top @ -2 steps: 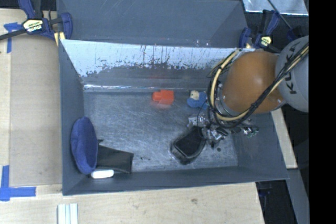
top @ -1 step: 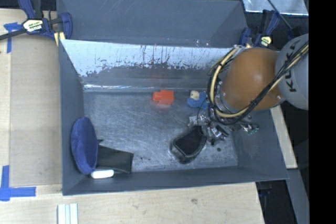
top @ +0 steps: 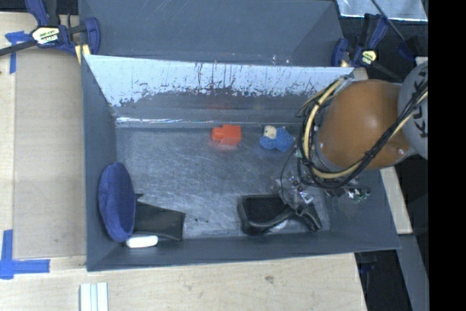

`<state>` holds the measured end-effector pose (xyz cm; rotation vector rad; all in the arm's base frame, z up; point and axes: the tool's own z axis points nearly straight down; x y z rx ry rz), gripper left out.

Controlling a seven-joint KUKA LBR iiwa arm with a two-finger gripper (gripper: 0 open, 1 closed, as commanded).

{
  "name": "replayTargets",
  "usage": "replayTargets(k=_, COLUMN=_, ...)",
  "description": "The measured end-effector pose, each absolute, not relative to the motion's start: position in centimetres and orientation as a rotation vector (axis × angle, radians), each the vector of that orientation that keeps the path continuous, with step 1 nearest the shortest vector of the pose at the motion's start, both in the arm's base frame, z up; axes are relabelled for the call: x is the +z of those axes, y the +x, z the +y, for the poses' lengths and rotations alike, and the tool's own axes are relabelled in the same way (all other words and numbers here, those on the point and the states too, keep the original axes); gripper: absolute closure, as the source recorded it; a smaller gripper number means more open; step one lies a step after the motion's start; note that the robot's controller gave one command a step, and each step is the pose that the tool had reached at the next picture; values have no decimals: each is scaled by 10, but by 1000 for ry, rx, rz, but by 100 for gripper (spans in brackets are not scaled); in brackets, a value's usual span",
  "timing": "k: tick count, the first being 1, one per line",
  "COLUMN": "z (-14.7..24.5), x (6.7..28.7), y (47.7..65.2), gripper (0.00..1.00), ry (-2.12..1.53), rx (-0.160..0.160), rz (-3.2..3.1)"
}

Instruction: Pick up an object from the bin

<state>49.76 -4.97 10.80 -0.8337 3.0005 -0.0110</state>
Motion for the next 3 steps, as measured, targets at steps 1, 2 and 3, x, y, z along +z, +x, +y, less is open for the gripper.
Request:
replayTargets(k=1, z=-49, x=104, y=493, gripper=0, ry=-840, rx=-1, rz=3021)
replayTargets(k=2, z=-4, x=72, y=487, gripper=0, ry=-930, rx=-8, rz=2993)
replayTargets(k=3, z=-5, x=75, y=489, gripper=100, ry=-922, rx=-10, rz=2987)
